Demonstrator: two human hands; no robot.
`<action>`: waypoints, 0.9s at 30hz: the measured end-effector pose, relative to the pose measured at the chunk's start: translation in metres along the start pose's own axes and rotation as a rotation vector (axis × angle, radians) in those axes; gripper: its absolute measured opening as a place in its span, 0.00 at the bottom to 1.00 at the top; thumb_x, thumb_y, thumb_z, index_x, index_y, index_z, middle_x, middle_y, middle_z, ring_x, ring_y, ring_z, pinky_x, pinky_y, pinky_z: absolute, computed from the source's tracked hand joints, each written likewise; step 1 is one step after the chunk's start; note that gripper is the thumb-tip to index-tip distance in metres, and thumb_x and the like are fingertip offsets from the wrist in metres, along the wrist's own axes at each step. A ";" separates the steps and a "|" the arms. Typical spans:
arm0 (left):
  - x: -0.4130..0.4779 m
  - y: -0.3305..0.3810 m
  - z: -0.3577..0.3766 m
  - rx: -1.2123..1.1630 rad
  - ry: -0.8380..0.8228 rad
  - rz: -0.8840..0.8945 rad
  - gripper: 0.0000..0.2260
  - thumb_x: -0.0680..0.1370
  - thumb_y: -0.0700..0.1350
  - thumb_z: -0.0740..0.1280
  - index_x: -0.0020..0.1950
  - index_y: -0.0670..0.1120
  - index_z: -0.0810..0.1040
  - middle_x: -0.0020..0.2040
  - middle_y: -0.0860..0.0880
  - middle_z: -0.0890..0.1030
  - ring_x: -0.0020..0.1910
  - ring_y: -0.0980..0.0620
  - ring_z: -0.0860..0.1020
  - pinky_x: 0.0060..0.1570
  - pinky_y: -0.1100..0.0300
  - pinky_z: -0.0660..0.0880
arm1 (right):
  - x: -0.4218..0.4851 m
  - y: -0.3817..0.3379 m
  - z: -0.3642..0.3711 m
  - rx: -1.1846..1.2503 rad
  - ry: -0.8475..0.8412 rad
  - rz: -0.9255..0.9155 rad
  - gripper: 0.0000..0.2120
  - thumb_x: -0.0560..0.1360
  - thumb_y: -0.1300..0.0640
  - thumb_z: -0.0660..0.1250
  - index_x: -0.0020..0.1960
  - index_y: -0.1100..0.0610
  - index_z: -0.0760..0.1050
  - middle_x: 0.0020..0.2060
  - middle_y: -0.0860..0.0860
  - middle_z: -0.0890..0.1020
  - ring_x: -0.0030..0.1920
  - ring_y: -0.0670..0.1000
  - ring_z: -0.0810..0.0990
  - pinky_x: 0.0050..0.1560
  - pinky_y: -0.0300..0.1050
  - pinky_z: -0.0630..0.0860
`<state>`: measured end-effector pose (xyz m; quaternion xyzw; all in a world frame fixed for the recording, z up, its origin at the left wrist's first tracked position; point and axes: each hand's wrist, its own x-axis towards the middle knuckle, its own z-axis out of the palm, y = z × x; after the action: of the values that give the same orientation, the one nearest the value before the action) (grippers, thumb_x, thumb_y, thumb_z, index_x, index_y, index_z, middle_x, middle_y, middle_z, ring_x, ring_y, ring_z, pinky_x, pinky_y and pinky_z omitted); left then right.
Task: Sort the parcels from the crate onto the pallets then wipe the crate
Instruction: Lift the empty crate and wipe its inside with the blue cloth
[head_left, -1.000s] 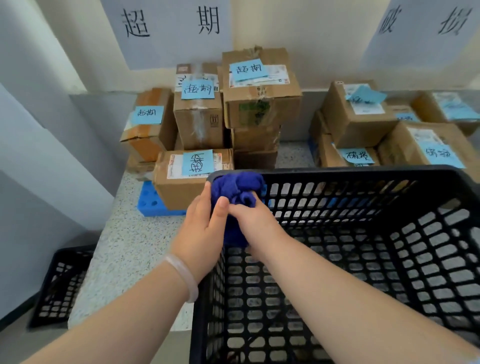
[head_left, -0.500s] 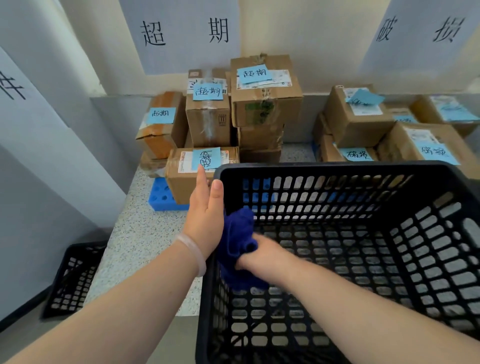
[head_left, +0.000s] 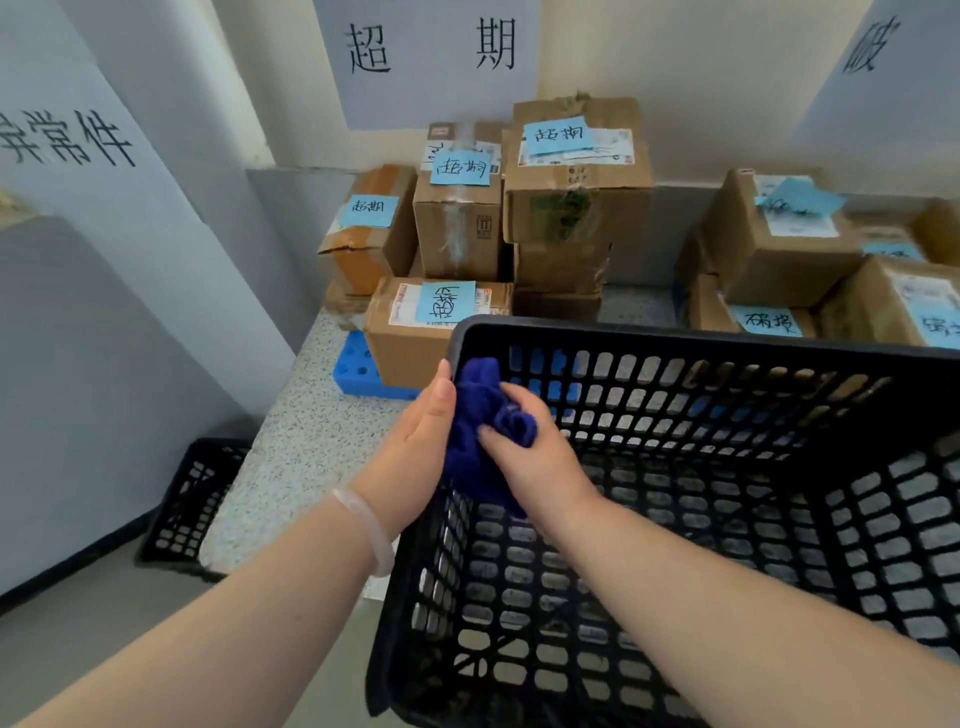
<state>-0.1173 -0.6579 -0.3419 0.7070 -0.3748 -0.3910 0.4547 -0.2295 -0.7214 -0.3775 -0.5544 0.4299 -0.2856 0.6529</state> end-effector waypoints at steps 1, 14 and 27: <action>-0.003 0.001 0.000 0.011 -0.005 -0.003 0.23 0.84 0.55 0.47 0.79 0.54 0.59 0.72 0.60 0.63 0.67 0.67 0.59 0.49 0.89 0.54 | 0.008 -0.005 0.001 0.021 0.022 -0.087 0.21 0.76 0.60 0.70 0.63 0.42 0.71 0.62 0.50 0.78 0.62 0.48 0.77 0.67 0.43 0.71; -0.004 0.000 0.000 0.293 0.057 -0.007 0.36 0.74 0.71 0.48 0.80 0.60 0.50 0.75 0.66 0.56 0.71 0.73 0.52 0.58 0.85 0.46 | 0.056 0.090 0.004 -0.593 -0.109 0.099 0.21 0.76 0.64 0.64 0.68 0.58 0.69 0.67 0.58 0.69 0.66 0.60 0.71 0.65 0.43 0.66; -0.013 0.013 0.009 0.211 0.115 -0.095 0.31 0.76 0.64 0.47 0.79 0.58 0.57 0.72 0.65 0.60 0.69 0.72 0.57 0.52 0.88 0.51 | 0.033 0.027 -0.006 -0.040 -0.186 0.190 0.13 0.72 0.65 0.69 0.47 0.47 0.76 0.47 0.52 0.83 0.51 0.57 0.81 0.57 0.53 0.79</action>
<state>-0.1335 -0.6535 -0.3295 0.7892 -0.3535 -0.3293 0.3793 -0.2221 -0.7460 -0.4116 -0.5480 0.4237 -0.1615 0.7029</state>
